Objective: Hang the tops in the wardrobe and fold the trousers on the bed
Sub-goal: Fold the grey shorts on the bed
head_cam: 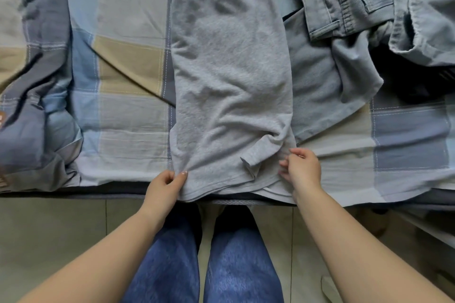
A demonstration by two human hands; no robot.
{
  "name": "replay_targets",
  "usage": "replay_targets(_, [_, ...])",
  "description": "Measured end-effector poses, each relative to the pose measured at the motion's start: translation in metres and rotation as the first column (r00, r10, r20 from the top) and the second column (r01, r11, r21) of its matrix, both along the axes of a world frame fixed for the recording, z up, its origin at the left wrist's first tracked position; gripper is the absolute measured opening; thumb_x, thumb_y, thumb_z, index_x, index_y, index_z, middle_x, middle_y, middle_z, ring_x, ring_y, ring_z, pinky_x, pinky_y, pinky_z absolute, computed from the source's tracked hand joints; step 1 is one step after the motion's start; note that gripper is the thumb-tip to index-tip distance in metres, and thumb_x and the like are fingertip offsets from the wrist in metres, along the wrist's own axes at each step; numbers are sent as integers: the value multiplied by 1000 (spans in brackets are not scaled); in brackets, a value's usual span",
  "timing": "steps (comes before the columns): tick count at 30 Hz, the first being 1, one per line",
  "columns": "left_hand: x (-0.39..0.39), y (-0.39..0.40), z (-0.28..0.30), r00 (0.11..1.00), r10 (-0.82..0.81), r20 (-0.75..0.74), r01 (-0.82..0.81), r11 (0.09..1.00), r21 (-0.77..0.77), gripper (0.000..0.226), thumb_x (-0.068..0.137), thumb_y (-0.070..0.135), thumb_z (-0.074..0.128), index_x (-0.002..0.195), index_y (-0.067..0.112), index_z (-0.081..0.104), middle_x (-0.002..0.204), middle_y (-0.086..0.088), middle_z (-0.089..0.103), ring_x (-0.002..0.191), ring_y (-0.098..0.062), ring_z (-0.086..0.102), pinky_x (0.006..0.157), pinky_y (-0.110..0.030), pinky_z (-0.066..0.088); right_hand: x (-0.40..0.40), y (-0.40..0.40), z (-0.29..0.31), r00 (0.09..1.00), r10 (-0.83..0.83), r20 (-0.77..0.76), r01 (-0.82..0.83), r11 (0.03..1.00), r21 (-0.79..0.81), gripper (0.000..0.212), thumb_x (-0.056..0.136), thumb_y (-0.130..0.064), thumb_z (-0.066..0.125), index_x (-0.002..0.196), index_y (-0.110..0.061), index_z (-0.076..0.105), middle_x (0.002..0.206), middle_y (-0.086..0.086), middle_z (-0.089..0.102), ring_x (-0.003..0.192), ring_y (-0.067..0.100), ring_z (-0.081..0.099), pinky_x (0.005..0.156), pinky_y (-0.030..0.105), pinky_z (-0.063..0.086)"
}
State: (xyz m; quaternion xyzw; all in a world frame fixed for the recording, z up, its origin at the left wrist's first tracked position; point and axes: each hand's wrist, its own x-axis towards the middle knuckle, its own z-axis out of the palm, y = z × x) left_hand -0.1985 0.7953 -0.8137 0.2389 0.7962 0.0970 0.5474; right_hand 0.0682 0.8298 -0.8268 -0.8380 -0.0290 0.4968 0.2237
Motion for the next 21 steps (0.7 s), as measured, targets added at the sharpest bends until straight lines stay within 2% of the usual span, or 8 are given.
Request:
replay_targets(3, [1,-9,0,1000,-29,-1,29,999,39,18,90,23,64,76,15,57,68,8,59,57,1,53,56,-11,40,-2,-12,6,994,47,-97,-45,999,28,14,95,-28,49,88,-19,56,84,1,63,72,12,63,73,37,54])
replay_targets(5, [5,-10,-1,998,-55,35,55,998,-4,7,89,25,66,85,22,62,81,9,65,66,1,56,59,-13,41,-12,-11,5,963,266,-43,-264,964,42,36,90,-52,50,79,-19,58,81,-1,64,80,19,64,75,39,52])
replay_targets(7, [7,-8,-6,996,-78,41,80,996,-49,10,87,27,68,82,20,63,78,7,64,63,-3,53,58,-18,39,-25,-5,4,896,443,26,-443,897,-1,45,86,-60,51,80,-16,58,80,-3,62,83,21,60,71,34,46])
replay_targets(10, [6,-4,-8,993,-119,21,121,989,-87,23,85,28,71,71,13,59,64,2,58,56,-9,46,57,-22,38,-35,3,2,895,442,51,-440,897,-45,28,87,-40,59,96,-14,57,88,-1,60,86,21,57,71,30,42])
replay_targets(13, [1,-5,-8,996,-88,-18,88,995,-41,24,84,25,71,69,12,57,66,-2,59,64,-14,49,62,-25,40,-26,-3,4,944,311,106,-319,946,63,8,86,-19,56,85,-11,53,73,-1,53,68,17,49,56,29,36])
replay_targets(15, [-4,-11,-5,993,-89,-74,89,996,-7,20,85,21,70,73,11,57,69,-2,59,68,-17,51,64,-27,41,-8,-18,7,939,308,152,-321,945,69,4,86,-15,55,87,-11,53,77,4,55,72,20,49,58,32,34])
replay_targets(18, [-10,-17,-4,990,-93,-106,97,995,24,12,87,15,67,94,16,57,87,-2,61,83,-19,57,73,-27,46,21,-43,7,876,425,230,-433,901,-17,9,90,-19,54,98,-15,58,92,5,61,77,18,52,63,30,36])
replay_targets(21, [-7,-14,-4,996,-88,-26,89,995,35,36,89,11,64,123,17,54,115,-1,61,107,-18,59,96,-36,48,34,-47,4,774,567,282,-593,805,12,16,93,-25,56,99,-13,63,98,3,56,85,16,51,70,26,35])
